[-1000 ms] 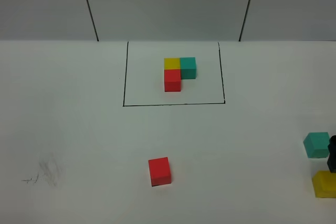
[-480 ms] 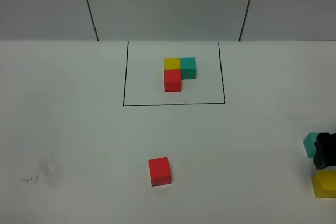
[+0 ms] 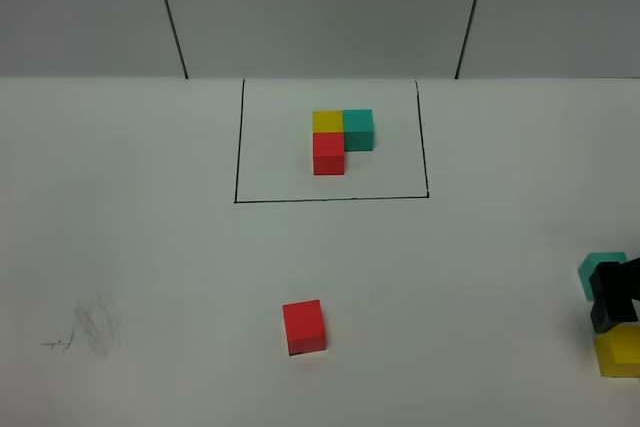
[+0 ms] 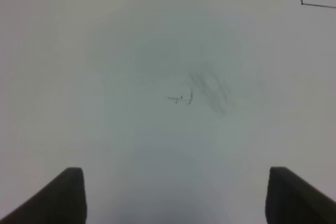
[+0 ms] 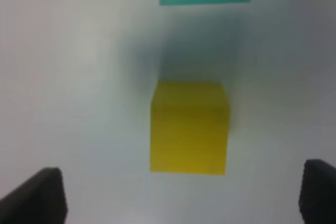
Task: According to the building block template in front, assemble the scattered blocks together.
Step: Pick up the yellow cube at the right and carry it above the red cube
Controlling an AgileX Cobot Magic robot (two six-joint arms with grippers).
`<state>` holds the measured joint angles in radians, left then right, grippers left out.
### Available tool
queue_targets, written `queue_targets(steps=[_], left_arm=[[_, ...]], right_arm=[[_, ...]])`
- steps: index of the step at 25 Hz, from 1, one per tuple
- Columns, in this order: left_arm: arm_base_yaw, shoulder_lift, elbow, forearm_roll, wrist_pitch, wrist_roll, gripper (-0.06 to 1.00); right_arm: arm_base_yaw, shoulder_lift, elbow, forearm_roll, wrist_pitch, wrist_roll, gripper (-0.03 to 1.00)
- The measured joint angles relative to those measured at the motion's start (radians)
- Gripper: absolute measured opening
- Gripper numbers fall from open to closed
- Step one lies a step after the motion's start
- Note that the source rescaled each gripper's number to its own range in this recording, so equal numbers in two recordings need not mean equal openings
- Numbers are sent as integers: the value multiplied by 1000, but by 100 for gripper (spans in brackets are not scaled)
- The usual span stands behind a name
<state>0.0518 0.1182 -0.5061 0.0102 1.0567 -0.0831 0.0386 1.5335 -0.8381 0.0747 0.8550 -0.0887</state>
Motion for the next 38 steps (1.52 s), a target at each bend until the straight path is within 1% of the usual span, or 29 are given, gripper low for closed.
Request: queue_targets(steps=[4,16,24,38], left_arm=[[0,0,0,0,0,0,100],[0,0,0,0,0,0,100],[0,0,0,0,0,0,100],[0,0,0,0,0,0,100]], right_arm=[[0,13,23,0,-23,6,96],[0,66,23,3,-50,7,94],[0,127,23,3,-92,7,94],[0,208,23,3,-136,7,93]])
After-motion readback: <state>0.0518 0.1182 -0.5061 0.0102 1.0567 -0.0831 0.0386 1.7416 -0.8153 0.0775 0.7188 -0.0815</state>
